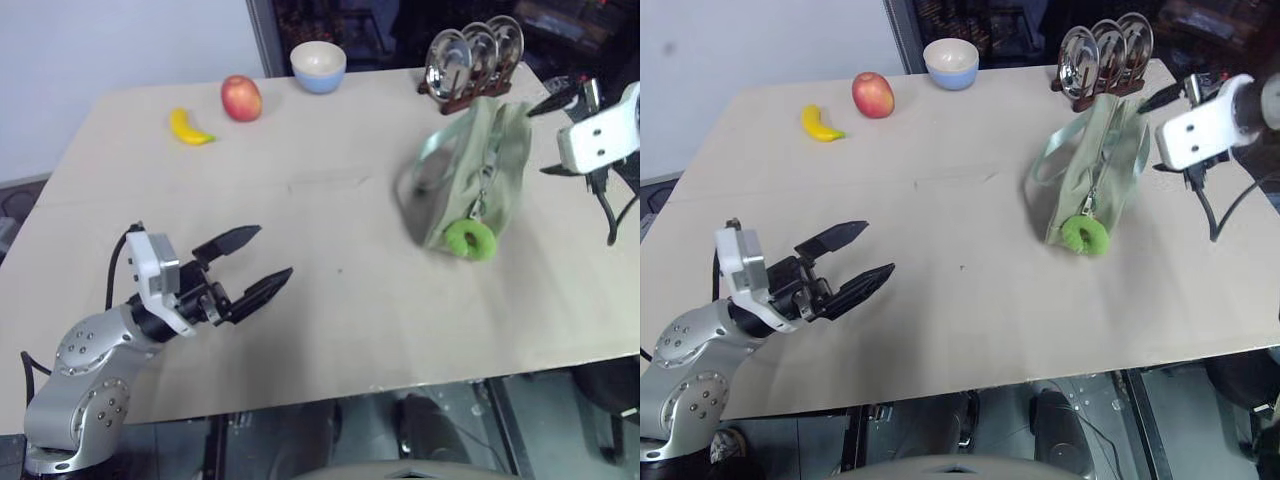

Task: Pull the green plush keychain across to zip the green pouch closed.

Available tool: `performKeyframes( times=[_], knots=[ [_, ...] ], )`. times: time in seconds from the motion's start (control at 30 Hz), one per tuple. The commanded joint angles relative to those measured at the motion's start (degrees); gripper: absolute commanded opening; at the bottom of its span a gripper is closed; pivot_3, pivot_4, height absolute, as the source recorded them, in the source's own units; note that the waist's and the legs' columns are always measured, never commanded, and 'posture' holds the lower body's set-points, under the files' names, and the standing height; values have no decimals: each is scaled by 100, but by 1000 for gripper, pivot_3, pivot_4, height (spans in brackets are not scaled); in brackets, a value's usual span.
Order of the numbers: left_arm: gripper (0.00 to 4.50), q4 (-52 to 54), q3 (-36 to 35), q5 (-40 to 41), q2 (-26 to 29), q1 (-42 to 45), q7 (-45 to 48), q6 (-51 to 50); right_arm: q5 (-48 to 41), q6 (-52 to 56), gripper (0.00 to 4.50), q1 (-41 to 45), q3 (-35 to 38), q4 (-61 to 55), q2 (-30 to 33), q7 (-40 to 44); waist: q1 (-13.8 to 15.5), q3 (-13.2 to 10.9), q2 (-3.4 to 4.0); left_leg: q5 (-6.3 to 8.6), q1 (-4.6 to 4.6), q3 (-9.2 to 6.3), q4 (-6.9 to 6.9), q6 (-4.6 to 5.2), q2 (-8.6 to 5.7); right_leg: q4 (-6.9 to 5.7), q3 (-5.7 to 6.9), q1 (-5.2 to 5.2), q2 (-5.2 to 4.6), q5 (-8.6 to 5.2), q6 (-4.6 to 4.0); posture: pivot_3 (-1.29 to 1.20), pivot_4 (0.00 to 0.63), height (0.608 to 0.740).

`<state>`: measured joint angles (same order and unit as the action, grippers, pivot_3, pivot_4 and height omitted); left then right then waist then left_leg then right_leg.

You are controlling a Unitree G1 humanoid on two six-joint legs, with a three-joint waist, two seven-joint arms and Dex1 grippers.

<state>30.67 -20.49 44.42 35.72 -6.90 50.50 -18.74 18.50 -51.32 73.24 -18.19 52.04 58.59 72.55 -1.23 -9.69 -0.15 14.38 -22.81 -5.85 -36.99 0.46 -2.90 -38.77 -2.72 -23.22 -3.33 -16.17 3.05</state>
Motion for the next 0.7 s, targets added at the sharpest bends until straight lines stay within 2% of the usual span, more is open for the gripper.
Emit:
performKeyframes(
  times=[0.03,0.23,0.43,0.53,0.57,0.6,0.7],
  knots=[
    [4458,110,-83,39,64,-4,23,69,173,-328,4500,56,23,6,67,-355,-25,0,0,0,1,2,0,0,3,-2,-3,-1,4,0,0,0,150,740],
    [4458,128,-62,23,45,22,-9,84,584,-831,4500,12,-100,364,-332,-1256,-110,0,-1,0,4,10,-9,0,6,-11,-12,-1,9,0,1,0,150,740],
    [4458,196,-78,15,23,-36,-64,97,870,-1023,4500,221,-312,733,-634,-1611,-111,0,-1,0,4,13,-12,0,8,-15,-16,-3,14,1,1,0,150,740],
    [4500,261,-77,-1,-10,-104,-123,117,889,-958,3711,328,-354,920,-741,-1650,-109,0,-1,0,4,13,-12,0,6,-15,-16,-3,15,1,1,0,150,740],
    [4500,281,-82,0,-18,-126,-145,122,814,-893,3067,356,-332,972,-782,-1560,-110,0,-2,0,4,14,-12,0,6,-14,-17,-3,15,1,1,0,150,740],
    [4500,290,-88,-2,-24,-142,-168,127,603,-732,2784,366,-254,999,-858,-1331,-111,0,-1,0,4,14,-12,0,6,-14,-17,-3,15,1,1,0,150,740],
    [4500,293,-88,-27,-47,-196,-223,163,-215,245,1430,329,113,798,-1188,-618,-140,0,-2,0,6,14,-12,0,11,-15,-19,-2,15,1,1,0,150,740]
  ],
)
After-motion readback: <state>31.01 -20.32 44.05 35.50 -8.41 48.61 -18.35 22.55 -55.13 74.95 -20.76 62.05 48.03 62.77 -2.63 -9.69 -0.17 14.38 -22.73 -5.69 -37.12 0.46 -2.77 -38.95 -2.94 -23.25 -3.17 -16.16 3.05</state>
